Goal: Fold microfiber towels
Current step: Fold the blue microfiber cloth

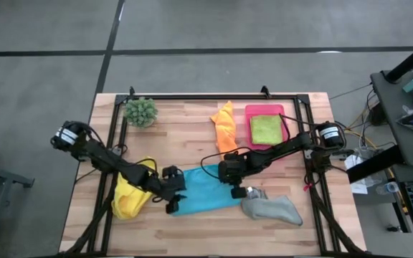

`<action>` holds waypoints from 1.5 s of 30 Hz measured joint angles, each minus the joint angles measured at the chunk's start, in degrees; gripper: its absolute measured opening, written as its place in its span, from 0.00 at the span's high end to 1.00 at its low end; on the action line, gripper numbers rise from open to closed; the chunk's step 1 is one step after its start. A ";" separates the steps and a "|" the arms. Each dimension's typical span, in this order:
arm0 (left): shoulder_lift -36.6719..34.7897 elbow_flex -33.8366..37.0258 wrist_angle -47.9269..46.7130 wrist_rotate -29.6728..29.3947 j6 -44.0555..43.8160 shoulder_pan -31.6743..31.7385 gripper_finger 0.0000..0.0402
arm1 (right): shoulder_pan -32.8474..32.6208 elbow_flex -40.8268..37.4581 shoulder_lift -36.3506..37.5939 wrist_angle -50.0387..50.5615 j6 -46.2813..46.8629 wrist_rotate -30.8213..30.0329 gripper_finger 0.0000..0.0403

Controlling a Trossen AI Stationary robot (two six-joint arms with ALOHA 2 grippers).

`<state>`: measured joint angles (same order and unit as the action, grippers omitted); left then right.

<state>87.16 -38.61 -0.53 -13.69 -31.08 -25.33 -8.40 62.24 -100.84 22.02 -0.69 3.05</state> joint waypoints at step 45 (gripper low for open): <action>-2.34 1.72 -18.28 -6.20 -6.38 1.75 0.64 | 0.02 -0.09 0.07 -1.64 0.11 -0.13 0.98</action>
<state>84.82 -36.89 -18.81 -19.89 -37.45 -23.57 -8.38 62.15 -100.77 20.38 -0.58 2.92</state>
